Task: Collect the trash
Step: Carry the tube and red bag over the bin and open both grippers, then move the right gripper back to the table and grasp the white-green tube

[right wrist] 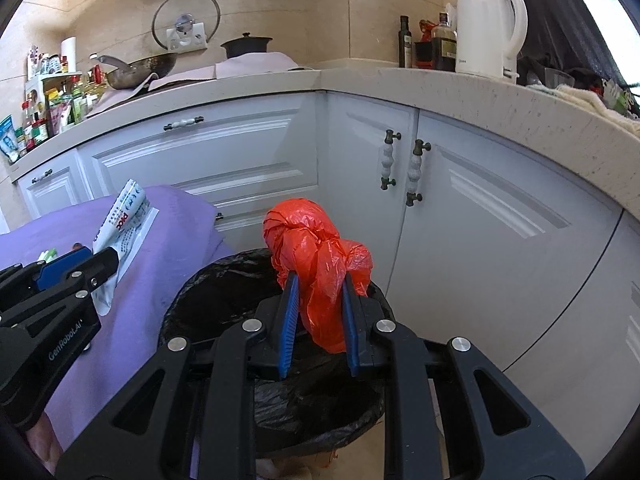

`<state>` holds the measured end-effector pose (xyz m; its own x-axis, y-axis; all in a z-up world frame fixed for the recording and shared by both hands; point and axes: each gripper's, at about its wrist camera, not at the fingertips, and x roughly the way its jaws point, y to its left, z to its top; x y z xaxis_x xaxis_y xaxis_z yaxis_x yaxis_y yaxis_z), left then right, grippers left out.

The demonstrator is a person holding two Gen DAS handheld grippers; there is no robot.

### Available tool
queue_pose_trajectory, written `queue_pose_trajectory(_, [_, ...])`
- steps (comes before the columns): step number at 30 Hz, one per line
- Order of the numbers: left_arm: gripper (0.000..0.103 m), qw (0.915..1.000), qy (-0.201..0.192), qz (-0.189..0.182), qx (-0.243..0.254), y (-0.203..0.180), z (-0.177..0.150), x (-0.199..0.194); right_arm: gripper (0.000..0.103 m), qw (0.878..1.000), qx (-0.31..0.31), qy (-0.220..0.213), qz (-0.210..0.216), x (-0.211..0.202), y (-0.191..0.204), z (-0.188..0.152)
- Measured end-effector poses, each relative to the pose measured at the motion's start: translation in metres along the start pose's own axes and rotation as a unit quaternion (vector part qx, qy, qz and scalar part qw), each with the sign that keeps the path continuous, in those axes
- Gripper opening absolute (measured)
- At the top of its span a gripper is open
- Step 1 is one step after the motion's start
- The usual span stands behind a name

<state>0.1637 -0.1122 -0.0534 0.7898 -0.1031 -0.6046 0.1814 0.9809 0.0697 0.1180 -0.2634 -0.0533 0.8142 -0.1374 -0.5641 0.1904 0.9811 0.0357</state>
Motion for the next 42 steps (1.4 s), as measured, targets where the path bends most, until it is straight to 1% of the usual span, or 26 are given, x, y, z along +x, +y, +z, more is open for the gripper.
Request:
queue_pose_trajectory(2, [0.029, 1.0, 0.007, -0.001, 0.0, -0.003, 0.001, 0.007, 0.023, 1.0, 0.002, 0.0, -0.005, 0.008, -0.002, 0.0])
queue_pose_trajectory(3, [0.03, 1.0, 0.01, 0.001, 0.0, -0.004, 0.002, 0.01, 0.027, 1.0, 0.003, 0.0, -0.007, 0.013, -0.004, 0.001])
queue_pose_trajectory(4, [0.033, 0.9999, 0.012, 0.004, -0.001, -0.005, 0.002, 0.013, 0.036, 1.0, 0.004, 0.002, -0.008, 0.017, -0.005, 0.001])
queue_pose_trajectory(6, [0.039, 0.9998, 0.02, 0.005, -0.002, -0.006, 0.002, 0.018, 0.042, 1.0, 0.005, 0.005, -0.015, 0.024, -0.006, 0.0])
queue_pose_trajectory(7, [0.046, 0.9997, 0.023, 0.007, -0.002, -0.006, 0.002, 0.02, 0.044, 1.0, 0.005, 0.006, -0.017, 0.027, -0.007, -0.001])
queue_pose_trajectory(8, [0.052, 0.9997, 0.025, 0.006, -0.001, -0.006, 0.002, 0.021, 0.045, 1.0, 0.006, 0.007, -0.018, 0.028, -0.007, -0.001])
queue_pose_trajectory(11, [0.054, 0.9996, 0.027, 0.006, 0.002, -0.005, 0.001, 0.021, 0.049, 1.0, 0.011, 0.006, -0.022, 0.026, -0.008, -0.002])
queue_pose_trajectory(15, [0.054, 0.9996, 0.026, 0.008, -0.011, 0.003, 0.001, 0.013, 0.06, 1.0, 0.017, -0.001, -0.022, 0.016, -0.006, -0.002])
queue_pose_trajectory(19, [0.055, 0.9996, 0.02, 0.007, -0.02, 0.016, 0.0, -0.004, 0.072, 1.0, 0.011, -0.003, -0.02, 0.001, 0.004, -0.004])
queue_pose_trajectory(22, [0.058, 0.9994, 0.014, 0.011, -0.028, 0.031, -0.005, -0.02, 0.08, 1.0, 0.007, -0.008, -0.017, -0.015, 0.015, -0.008])
queue_pose_trajectory(24, [0.058, 0.9993, 0.01, 0.016, -0.031, 0.043, -0.01, -0.032, 0.082, 1.0, 0.005, -0.014, -0.014, -0.026, 0.024, -0.01])
queue_pose_trajectory(27, [0.058, 0.9988, 0.006, 0.035, -0.033, 0.063, -0.019, -0.049, 0.083, 1.0, 0.006, -0.019, -0.006, -0.041, 0.038, -0.014])
queue_pose_trajectory(31, [0.058, 0.9976, 0.007, 0.058, -0.039, 0.095, -0.035, -0.07, 0.083, 1.0, 0.013, -0.011, 0.025, -0.06, 0.058, -0.021])
queue_pose_trajectory(36, [0.061, 0.9931, 0.0, 0.104, -0.054, 0.138, -0.059, -0.097, 0.083, 0.999, -0.015, -0.008, 0.043, -0.078, 0.094, -0.033])
queue_pose_trajectory(42, [0.061, 0.9855, 0.008, 0.153, -0.072, 0.185, -0.089, -0.117, 0.083, 0.996, -0.04, 0.005, 0.077, -0.094, 0.139, -0.052])
